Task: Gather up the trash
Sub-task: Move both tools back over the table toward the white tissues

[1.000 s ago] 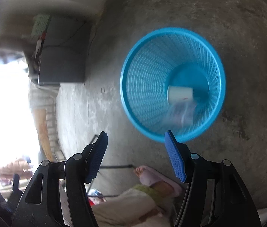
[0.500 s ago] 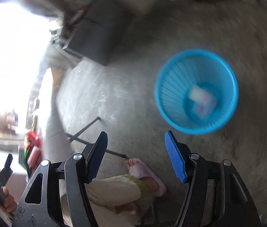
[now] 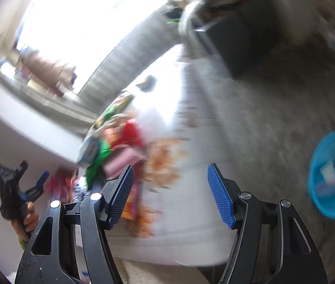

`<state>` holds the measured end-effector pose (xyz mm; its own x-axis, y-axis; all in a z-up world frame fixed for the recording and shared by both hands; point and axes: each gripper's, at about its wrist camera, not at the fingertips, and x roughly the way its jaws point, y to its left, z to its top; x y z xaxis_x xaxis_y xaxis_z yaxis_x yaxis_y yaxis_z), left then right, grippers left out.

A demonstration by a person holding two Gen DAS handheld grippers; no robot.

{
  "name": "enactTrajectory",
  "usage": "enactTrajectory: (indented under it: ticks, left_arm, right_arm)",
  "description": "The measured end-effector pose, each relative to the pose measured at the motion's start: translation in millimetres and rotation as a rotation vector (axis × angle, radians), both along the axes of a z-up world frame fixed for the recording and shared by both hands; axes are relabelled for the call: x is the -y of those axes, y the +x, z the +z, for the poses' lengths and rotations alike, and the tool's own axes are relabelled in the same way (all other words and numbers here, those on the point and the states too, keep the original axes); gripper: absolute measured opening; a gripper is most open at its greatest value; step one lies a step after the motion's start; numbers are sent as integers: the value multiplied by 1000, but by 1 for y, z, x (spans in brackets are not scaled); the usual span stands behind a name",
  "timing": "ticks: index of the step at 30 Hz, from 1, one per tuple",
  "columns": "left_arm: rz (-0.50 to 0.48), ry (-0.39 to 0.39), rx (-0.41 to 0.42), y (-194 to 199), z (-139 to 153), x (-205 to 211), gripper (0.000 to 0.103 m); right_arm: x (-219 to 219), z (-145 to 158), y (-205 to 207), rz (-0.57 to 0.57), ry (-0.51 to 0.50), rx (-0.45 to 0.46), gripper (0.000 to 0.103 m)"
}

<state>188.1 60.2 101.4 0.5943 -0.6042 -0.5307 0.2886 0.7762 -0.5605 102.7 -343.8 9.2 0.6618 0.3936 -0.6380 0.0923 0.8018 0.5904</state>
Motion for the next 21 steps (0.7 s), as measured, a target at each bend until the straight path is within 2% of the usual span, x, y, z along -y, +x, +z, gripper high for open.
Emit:
enactTrajectory:
  ticks: [5, 7, 9, 13, 16, 18, 21]
  left_arm:
    - [61, -9, -10, 21, -12, -38, 97]
    - [46, 15, 7, 28, -14, -40, 97]
    - [12, 59, 36, 33, -12, -35, 97]
    - [-85, 228, 119, 46, -6, -7, 97]
    - [-164, 362, 162, 60, -11, 20, 91]
    - [-202, 407, 134, 73, -21, 33, 84]
    - [-246, 430, 69, 93, -35, 46, 76]
  right_arm:
    - [-69, 42, 53, 172, -103, 79, 62]
    - [-87, 49, 75, 201, -132, 89, 62]
    - [-101, 48, 103, 225, -118, 79, 62]
    - [-108, 31, 160, 229, -35, -23, 62]
    - [-111, 15, 202, 231, 7, -117, 62]
    - [-110, 3, 224, 205, -2, -185, 62]
    - [-112, -13, 253, 209, -12, -258, 62]
